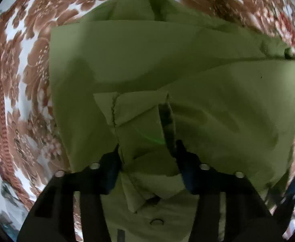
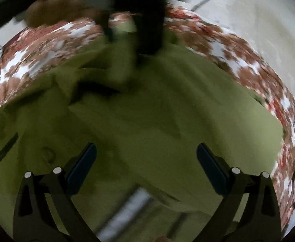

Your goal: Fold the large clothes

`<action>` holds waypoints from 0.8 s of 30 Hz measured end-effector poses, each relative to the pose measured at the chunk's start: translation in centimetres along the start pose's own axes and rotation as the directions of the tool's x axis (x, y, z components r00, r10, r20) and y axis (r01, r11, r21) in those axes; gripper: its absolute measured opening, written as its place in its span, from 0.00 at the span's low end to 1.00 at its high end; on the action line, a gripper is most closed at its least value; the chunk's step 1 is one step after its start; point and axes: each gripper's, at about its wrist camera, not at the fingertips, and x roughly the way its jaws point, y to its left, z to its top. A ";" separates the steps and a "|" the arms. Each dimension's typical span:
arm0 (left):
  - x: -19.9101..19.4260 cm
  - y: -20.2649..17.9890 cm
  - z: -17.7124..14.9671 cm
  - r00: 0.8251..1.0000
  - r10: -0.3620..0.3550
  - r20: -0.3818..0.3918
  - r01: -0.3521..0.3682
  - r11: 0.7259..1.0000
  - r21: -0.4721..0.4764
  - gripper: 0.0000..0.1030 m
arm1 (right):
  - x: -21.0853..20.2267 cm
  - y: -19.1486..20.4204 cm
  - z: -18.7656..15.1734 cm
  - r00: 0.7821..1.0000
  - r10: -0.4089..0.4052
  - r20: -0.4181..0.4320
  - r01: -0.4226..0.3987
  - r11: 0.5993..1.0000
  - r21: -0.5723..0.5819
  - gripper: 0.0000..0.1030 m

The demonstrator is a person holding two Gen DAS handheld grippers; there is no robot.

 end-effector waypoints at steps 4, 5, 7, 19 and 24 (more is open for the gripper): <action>-2.8 2.7 -0.8 0.992 -0.121 0.028 0.122 0.992 -0.042 0.46 | -1.4 -8.2 -1.7 0.999 0.036 0.015 -0.038 0.966 0.256 0.95; -3.2 3.3 -0.8 0.990 -0.141 0.031 0.142 0.989 -0.047 0.46 | -1.3 -10.2 -2.2 1.000 0.027 0.007 -0.028 0.945 0.326 0.95; -3.8 5.5 -1.0 0.981 -0.193 0.034 0.195 0.979 -0.052 0.46 | -0.9 -14.0 -3.5 1.000 0.000 -0.010 0.004 0.906 0.423 0.95; 0.6 15.6 -4.0 0.950 -0.311 0.008 0.307 0.931 -0.196 0.69 | 2.6 -19.5 -7.8 0.990 -0.021 -0.140 0.092 0.846 0.525 0.95; 2.7 15.1 -4.7 0.943 -0.332 0.018 0.328 0.922 -0.207 0.63 | 3.1 -18.6 -8.0 0.988 -0.017 -0.152 0.094 0.853 0.514 0.95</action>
